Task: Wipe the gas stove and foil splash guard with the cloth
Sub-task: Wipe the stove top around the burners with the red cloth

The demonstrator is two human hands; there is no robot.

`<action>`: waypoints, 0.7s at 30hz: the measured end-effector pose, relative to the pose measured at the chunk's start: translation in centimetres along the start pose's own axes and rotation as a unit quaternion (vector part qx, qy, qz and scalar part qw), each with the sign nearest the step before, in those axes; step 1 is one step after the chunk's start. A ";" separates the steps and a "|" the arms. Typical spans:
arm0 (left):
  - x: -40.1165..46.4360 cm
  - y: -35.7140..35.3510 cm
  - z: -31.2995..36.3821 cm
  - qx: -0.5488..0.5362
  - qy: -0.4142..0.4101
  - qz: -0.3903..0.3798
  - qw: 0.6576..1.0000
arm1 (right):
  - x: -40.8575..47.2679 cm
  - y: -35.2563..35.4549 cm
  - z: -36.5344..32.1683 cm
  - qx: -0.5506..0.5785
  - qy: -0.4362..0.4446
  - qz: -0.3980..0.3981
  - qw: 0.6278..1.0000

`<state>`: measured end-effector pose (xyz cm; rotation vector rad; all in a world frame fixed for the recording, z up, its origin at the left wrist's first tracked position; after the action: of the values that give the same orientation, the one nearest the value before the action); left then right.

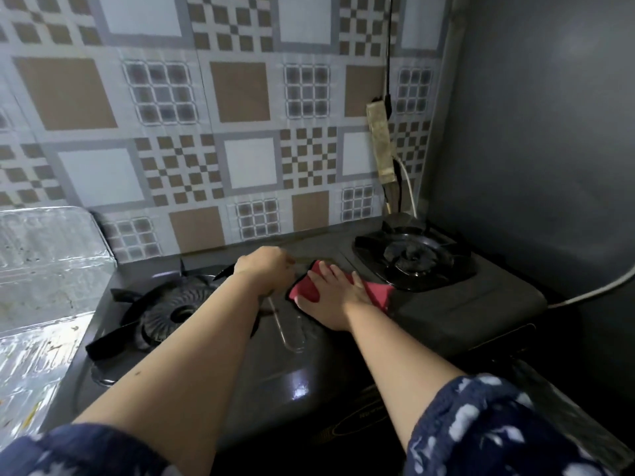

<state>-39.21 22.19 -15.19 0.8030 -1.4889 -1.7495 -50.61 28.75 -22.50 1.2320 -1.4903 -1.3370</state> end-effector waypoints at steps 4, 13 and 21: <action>3.8 0.2 -1.9 -0.025 -0.007 0.021 0.999 | 4.8 0.8 1.6 -0.004 -0.051 0.007 0.999; 9.2 -0.3 -4.6 -0.034 -0.001 0.019 0.999 | 10.0 2.2 0.8 -0.027 -0.045 -0.051 0.997; 10.5 -1.1 -4.4 -0.023 -0.009 0.008 1.000 | 10.8 0.6 -0.7 0.018 -0.175 -0.015 0.984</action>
<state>-41.76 11.17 -17.14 0.7501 -1.4570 -1.7772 -52.57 18.08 -22.38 1.0835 -1.7468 -1.6158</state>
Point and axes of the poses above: each hand's wrist, its own x-axis towards the middle knuckle, its own y-axis out of the back of the hand, z = x × y, the point moved 3 cm from there along x, towards the middle knuckle, and after that the axes turned 2 degrees about y, right-handed, at the moved point
